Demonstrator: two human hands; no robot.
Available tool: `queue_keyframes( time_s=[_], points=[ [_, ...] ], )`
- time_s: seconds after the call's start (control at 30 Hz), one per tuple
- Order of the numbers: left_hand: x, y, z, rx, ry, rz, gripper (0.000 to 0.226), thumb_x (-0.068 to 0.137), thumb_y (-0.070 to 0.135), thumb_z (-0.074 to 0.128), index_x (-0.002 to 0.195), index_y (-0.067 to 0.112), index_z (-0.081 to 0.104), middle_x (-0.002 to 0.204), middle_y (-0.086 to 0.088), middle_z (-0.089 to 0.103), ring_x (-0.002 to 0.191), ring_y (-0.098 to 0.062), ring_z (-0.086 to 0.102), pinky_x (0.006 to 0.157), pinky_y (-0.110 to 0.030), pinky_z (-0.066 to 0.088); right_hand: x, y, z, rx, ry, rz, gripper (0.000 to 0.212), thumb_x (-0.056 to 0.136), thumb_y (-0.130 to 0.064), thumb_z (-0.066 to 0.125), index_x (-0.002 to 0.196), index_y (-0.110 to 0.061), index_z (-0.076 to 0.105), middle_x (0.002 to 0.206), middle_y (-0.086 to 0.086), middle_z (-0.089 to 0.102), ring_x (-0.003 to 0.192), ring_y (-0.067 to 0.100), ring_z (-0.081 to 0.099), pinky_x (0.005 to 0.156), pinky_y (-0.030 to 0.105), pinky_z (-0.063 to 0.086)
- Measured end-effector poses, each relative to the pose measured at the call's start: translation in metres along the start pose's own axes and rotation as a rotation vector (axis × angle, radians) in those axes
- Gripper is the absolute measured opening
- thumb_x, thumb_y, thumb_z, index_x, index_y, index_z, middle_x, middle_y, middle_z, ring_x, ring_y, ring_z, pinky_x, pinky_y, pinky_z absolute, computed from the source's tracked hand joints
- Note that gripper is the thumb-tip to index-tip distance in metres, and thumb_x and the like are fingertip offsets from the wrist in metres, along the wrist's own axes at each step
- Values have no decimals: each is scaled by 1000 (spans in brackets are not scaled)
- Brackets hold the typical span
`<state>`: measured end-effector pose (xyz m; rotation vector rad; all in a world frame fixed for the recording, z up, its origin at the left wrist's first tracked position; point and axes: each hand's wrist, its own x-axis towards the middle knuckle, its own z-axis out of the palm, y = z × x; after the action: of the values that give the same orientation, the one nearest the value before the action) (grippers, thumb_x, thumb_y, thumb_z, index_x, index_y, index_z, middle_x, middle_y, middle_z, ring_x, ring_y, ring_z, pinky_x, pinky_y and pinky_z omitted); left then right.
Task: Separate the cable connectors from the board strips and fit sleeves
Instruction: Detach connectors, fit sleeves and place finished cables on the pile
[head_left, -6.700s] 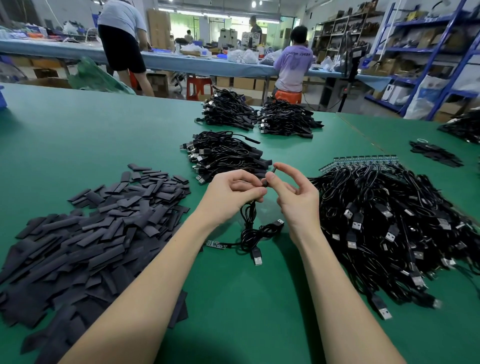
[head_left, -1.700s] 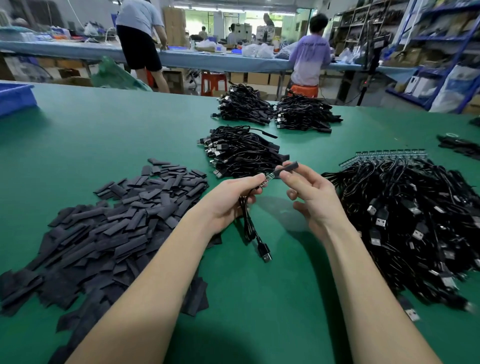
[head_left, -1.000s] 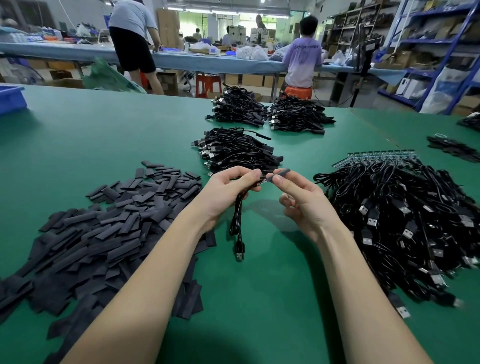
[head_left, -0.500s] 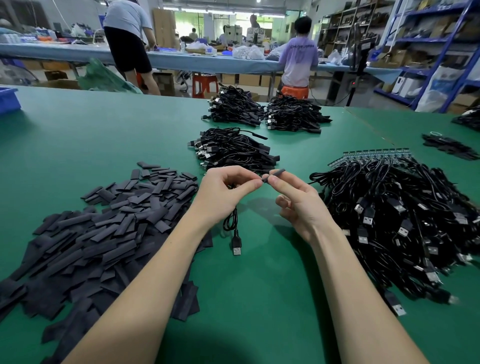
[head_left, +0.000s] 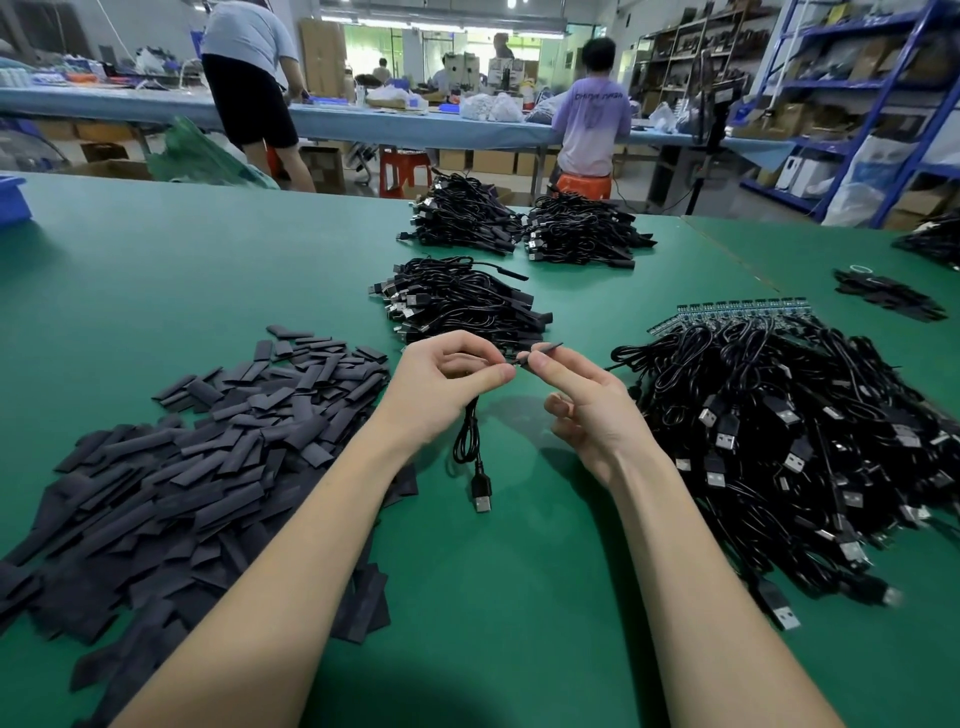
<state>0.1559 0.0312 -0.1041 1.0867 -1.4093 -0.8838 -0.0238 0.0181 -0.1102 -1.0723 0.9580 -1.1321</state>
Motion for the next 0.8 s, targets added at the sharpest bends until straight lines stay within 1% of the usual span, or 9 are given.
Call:
queue_keyframes(
  time_s=[0.1,0.17,0.23,0.27,0.33,0.4,0.5,0.63,0.8],
  points=[
    [-1,1,0,-1,9,-20,13,80,11,84,78,19,74,84,-14,76,77,-14,68,77,-17,52,0,1,2,-31,-24,8,13,80,-33,84,93,-32,81,103,-9,74,56,6,39,44,14,27],
    [-1,1,1,-3,4,-27,12,80,12,84,78,19,74,83,-13,76,77,-12,69,76,-16,52,0,1,2,-35,-30,11,13,81,-33,84,93,-32,81,98,-10,73,57,7,39,44,14,27],
    [0,2,2,-19,5,-43,11,80,12,84,80,18,74,79,-8,77,75,-8,69,73,-13,50,-2,0,4,-38,-6,-11,14,82,-32,84,95,-31,79,96,-10,73,59,8,39,46,15,29],
    [0,2,3,-40,12,-57,11,80,12,84,82,17,74,77,-4,76,74,-6,69,71,-11,49,-2,0,6,-33,15,-42,17,82,-31,83,98,-31,78,96,-8,74,59,9,39,47,15,30],
    [-1,2,5,-97,24,-91,11,81,13,83,86,15,74,76,0,76,74,-3,69,72,-10,48,-2,0,11,-20,53,-125,28,86,-26,81,112,-32,72,98,-5,78,57,8,42,49,15,35],
    [-1,1,6,-133,34,-110,12,81,13,83,87,15,74,78,-1,76,75,-4,68,74,-10,48,-3,-1,14,-32,74,-197,35,89,-23,78,121,-34,67,97,-3,80,56,7,45,51,15,38],
    [-2,0,8,-155,50,-142,12,80,14,84,87,16,75,79,-1,76,73,-3,67,70,-9,47,-5,-2,15,-38,108,-257,25,92,-24,75,116,-33,71,95,-2,80,57,6,49,52,17,38],
    [-4,-1,13,-199,46,-179,12,80,17,84,87,17,74,79,-1,77,68,-2,66,65,-8,46,-4,-2,18,2,144,-312,19,92,-22,76,111,-26,75,97,7,79,55,9,49,50,16,40],
    [-7,-2,12,-231,79,-180,13,77,13,85,83,16,74,79,-3,78,70,-3,68,66,-7,47,-5,9,24,37,172,-320,16,92,-21,76,107,-27,73,93,4,79,51,13,47,50,14,41]
  ],
)
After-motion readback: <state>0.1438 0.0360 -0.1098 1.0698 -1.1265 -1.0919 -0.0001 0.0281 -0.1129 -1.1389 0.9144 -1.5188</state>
